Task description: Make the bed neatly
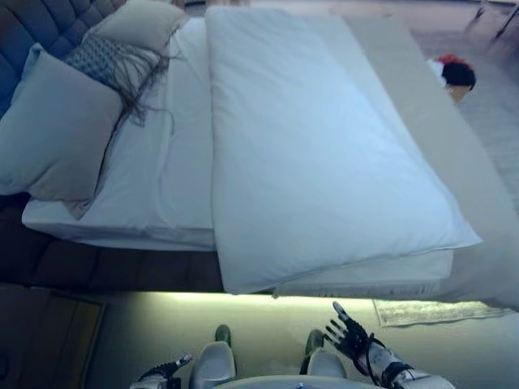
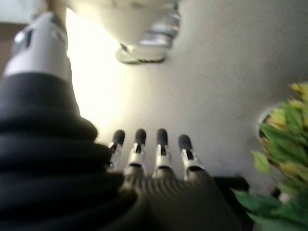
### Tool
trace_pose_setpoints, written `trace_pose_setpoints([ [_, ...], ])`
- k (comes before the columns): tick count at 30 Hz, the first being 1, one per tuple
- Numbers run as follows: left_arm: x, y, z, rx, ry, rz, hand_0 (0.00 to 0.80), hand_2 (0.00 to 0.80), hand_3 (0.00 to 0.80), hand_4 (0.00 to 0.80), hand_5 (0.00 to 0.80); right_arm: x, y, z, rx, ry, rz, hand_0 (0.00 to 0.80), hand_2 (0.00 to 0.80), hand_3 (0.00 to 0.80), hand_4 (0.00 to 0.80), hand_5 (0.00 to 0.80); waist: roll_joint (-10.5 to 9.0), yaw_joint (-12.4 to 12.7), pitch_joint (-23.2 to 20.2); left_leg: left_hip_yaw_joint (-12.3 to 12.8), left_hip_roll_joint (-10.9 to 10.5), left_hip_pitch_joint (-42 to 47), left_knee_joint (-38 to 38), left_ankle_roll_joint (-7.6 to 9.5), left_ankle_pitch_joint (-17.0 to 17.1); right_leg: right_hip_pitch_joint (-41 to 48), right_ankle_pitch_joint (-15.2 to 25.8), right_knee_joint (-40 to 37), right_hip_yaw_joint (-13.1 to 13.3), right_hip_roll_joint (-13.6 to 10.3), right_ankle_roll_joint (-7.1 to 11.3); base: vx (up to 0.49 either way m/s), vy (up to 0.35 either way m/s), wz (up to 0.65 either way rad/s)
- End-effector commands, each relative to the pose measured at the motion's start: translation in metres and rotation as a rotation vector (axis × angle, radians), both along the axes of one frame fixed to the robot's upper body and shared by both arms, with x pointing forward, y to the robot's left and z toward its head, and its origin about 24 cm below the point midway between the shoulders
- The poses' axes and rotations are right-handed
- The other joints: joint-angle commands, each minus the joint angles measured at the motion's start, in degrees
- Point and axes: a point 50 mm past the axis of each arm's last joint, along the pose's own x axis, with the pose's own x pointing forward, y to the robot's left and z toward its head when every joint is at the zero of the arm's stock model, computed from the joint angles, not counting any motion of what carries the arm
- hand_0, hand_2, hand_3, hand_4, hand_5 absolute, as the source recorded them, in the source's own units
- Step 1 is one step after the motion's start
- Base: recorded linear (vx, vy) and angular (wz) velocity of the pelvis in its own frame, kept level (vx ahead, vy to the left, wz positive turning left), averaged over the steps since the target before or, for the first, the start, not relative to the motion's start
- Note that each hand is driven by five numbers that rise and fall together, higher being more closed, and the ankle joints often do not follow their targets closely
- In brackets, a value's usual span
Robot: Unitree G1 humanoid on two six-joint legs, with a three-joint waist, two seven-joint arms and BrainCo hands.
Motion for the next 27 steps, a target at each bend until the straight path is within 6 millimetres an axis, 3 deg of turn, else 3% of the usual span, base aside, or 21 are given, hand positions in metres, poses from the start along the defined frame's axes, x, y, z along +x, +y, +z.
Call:
trace_pose_setpoints([
  [1, 0.023, -0.004, 0.005, -0.008, -0.08, -0.04, 0.0, 0.0, 0.0, 0.0, 0.0, 0.027, -0.012, 0.016, -0.045, -0.121, -0.029, 0.0, 0.0, 0.0, 0.0, 0.0, -1.17, -0.82, 2.54, -0.19, 4.35, -2.28, 7.69, -1.64, -3.1, -2.22, 0.35, 3.34, 2.74, -4.12, 2.15, 0.0, 0.0, 0.0],
  [6, 0.041, -0.004, 0.011, -0.011, -0.126, -0.084, 0.0, 0.0, 0.0, 0.0, 0.0, 0.054, -0.023, 0.035, -0.075, -0.203, -0.012, 0.0, 0.0, 0.0, 0.0, 0.0, -1.26, -0.3, 5.5, -2.18, 4.53, -8.74, 13.31, -1.73, -4.48, -8.65, -1.66, 9.95, 4.22, -4.65, 1.54, -0.07, -0.064, 0.01],
  [9, 0.063, 0.004, 0.02, 0.001, -0.168, -0.07, 0.0, 0.0, 0.0, 0.0, 0.0, 0.086, -0.032, 0.06, -0.099, -0.26, -0.038, 0.0, 0.0, 0.0, 0.0, 0.0, -1.11, 0.03, 8.18, -3.16, 4.09, -15.3, 17.57, -1.48, -5.62, -15.74, -3.19, 15.42, 5.55, -4.34, 0.9, -0.149, -0.068, -0.01],
  [13, 0.076, 0.012, 0.028, 0.021, -0.183, -0.023, 0.0, 0.0, 0.0, 0.0, 0.0, 0.112, -0.053, 0.088, -0.106, -0.311, -0.115, 0.0, 0.0, 0.0, 0.0, 0.0, -0.29, 0.4, 10.02, -4.16, 3.67, -22.56, 21.75, -1.04, -6.52, -23.59, -4.97, 21.23, 6.46, -3.51, -0.33, -0.081, -0.07, 0.03],
  [17, 0.082, 0.016, 0.032, 0.036, -0.198, -0.007, 0.0, 0.0, 0.0, 0.0, 0.0, 0.122, -0.069, 0.105, -0.125, -0.339, -0.181, 0.0, 0.0, 0.0, 0.0, 0.0, 0.59, 0.7, 10.54, -5.09, 3.16, -28.27, 25.76, -0.32, -7.58, -29.59, -6.42, 26.18, 7.28, -3.13, -1.35, -0.015, -0.075, 0.05],
  [19, 0.085, 0.017, 0.033, 0.043, -0.212, -0.006, 0.0, 0.0, 0.0, 0.0, 0.0, 0.126, -0.076, 0.113, -0.149, -0.361, -0.198, 0.0, 0.0, 0.0, 0.0, 0.0, 1.21, 0.81, 10.8, -5.39, 3.25, -30.07, 28.24, -0.25, -9.89, -31.78, -8.67, 29.29, 7.91, -2.81, -1.25, 0.055, -0.055, 0.07],
  [27, 0.087, 0.01, 0.033, 0.02, -0.278, 0.005, 0.0, 0.0, 0.0, 0.0, 0.0, 0.158, -0.105, 0.177, -0.227, -0.536, -0.227, 0.0, 0.0, 0.0, 0.0, 0.0, 2.73, 1.36, 11.09, -6.28, 2.29, -38.94, 33.95, 1.25, -11.33, -41.03, -11.17, 36.7, 9.12, -1.82, -2.99, -0.007, -0.021, 0.02],
])
